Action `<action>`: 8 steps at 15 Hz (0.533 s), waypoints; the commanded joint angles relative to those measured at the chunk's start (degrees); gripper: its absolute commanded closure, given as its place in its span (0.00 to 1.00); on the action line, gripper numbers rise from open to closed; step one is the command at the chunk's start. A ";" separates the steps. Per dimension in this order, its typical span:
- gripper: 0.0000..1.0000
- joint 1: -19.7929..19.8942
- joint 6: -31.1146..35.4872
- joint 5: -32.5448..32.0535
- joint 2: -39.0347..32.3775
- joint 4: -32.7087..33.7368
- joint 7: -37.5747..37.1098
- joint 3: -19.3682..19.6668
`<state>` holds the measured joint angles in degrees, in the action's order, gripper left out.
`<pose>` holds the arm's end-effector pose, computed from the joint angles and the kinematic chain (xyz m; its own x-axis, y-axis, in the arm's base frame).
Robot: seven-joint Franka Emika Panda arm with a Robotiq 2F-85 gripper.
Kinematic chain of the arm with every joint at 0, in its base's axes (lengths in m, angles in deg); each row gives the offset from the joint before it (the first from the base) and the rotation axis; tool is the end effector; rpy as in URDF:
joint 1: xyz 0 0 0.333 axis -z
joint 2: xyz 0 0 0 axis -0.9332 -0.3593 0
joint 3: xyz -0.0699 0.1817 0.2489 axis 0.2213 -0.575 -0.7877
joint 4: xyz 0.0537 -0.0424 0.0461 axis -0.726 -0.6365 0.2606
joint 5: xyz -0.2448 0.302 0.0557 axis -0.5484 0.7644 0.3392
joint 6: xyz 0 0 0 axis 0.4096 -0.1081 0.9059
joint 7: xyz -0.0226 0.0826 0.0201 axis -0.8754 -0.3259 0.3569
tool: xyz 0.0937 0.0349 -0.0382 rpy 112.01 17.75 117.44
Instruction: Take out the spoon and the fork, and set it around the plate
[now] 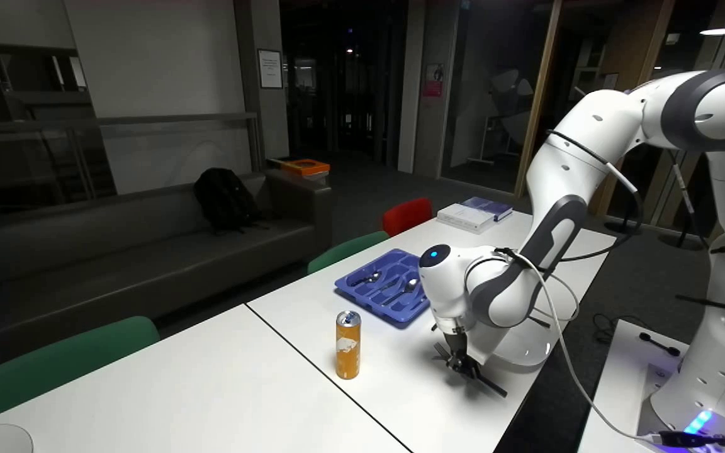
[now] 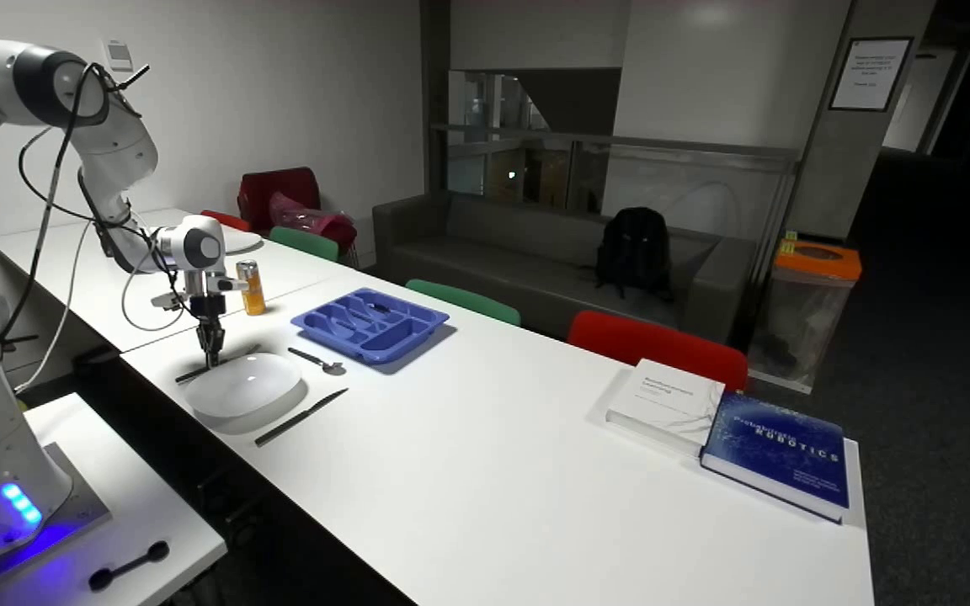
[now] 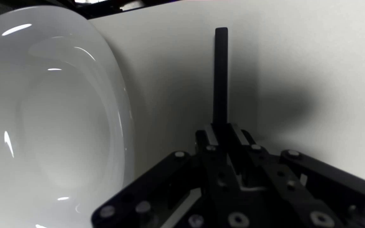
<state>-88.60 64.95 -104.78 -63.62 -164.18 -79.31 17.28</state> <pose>0.4333 0.2257 0.1369 0.9677 -0.1379 -0.2110 -0.0713 -0.9527 0.2954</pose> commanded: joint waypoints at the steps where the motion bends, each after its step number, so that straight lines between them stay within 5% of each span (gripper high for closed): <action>1: 0.53 -0.28 2.59 -0.29 2.21 -3.75 2.12 1.39; 8: 0.03 -0.27 1.32 0.33 2.87 -3.95 3.76 1.76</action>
<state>-88.57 64.99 -104.82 -63.32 -165.40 -77.25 18.49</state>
